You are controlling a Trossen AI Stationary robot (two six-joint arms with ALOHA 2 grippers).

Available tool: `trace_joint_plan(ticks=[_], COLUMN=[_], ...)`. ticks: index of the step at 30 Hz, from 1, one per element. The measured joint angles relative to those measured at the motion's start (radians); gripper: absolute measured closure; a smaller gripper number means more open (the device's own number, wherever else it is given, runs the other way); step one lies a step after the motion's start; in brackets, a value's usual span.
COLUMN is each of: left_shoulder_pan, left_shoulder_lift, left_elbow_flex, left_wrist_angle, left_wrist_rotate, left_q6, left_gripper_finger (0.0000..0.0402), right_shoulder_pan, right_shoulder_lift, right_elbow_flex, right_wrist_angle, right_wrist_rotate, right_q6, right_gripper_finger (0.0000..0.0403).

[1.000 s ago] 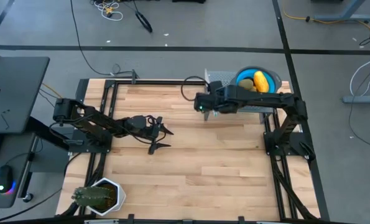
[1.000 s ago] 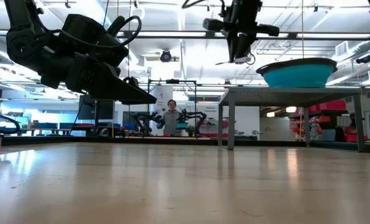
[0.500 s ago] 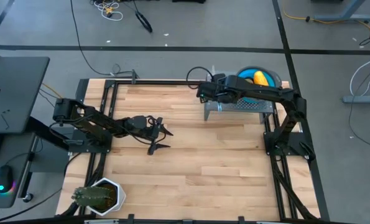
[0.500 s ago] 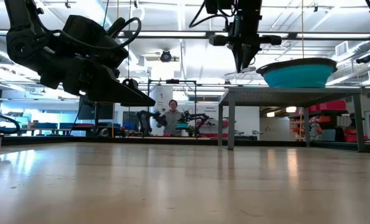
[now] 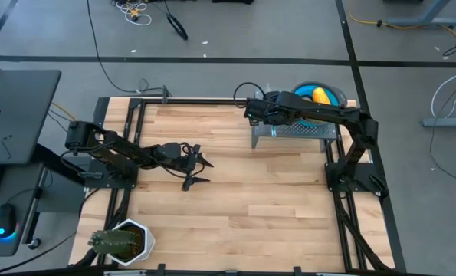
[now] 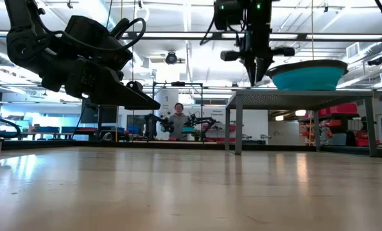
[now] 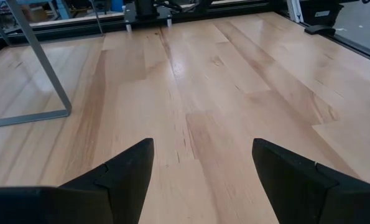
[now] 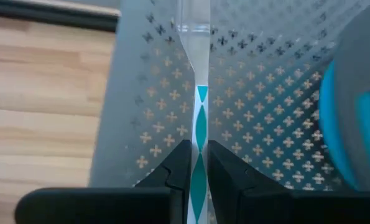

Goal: Pick & Place Fruit
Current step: Put the blue table knife on the shelf

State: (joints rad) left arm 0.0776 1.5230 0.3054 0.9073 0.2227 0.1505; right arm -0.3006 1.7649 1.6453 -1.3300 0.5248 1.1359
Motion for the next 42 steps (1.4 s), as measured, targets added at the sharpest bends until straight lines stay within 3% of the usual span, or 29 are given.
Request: trace_joint_plan(ticks=[5,12,24,42], left_shoulder_pan=[0.000,0.000,0.000,0.000], left_shoulder_lift=[0.000,0.000,0.000,0.000], left_elbow_flex=[0.000,0.000,0.000,0.000], left_wrist_angle=[0.000,0.003,0.003,0.002], left_wrist_rotate=[0.000,0.000,0.000,0.004], left_q6=[0.000,0.003,0.000,0.000], left_gripper_finger=[0.0123,0.0123,0.0123,0.0123], right_shoulder_pan=[-0.008,-0.019,-0.080,-0.081], right_shoulder_lift=[0.000,-0.005,-0.005,-0.005], right_elbow_flex=[-0.052,-0.054,-0.054,-0.054], right_wrist_angle=[0.055,0.059,0.085,0.101], right_wrist_rotate=[-0.008,0.024,-0.031,-0.021], right_q6=[-0.017,-0.027,-0.063,-0.063], right_gripper_finger=[0.0357,0.0357,0.0357,0.0357])
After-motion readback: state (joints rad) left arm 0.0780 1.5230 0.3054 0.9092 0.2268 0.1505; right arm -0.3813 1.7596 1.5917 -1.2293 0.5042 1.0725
